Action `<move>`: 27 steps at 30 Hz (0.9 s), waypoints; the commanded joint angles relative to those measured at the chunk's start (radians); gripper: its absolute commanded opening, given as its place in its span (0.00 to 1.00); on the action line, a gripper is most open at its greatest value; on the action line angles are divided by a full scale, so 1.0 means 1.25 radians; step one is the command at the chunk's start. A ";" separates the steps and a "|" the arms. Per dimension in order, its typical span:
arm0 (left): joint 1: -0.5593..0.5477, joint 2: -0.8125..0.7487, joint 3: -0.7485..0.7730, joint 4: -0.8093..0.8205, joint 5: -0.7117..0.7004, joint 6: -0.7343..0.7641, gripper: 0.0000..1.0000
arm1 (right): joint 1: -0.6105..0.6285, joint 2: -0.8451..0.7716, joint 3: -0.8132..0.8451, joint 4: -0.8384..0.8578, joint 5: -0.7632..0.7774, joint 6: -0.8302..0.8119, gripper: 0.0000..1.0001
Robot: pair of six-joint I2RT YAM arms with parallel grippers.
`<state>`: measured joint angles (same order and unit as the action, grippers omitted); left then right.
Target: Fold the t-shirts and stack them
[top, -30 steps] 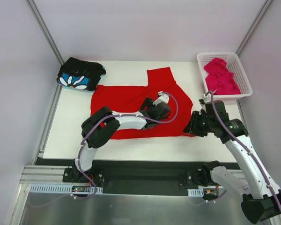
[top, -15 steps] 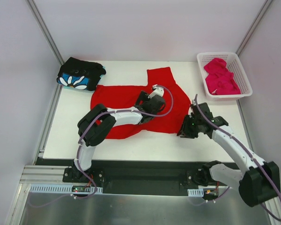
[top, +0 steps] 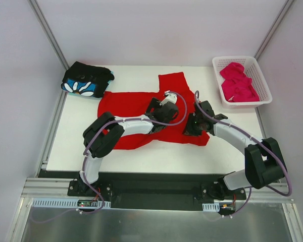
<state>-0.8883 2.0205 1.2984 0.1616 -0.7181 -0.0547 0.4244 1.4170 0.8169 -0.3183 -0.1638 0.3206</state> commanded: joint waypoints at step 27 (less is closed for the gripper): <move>0.006 -0.113 -0.050 0.012 -0.018 -0.019 0.83 | -0.005 0.101 0.000 -0.132 0.243 0.086 0.01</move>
<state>-0.8883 1.9450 1.2514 0.1638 -0.7174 -0.0608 0.3908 1.4948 0.8074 -0.4625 0.0834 0.3965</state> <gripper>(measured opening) 0.828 0.015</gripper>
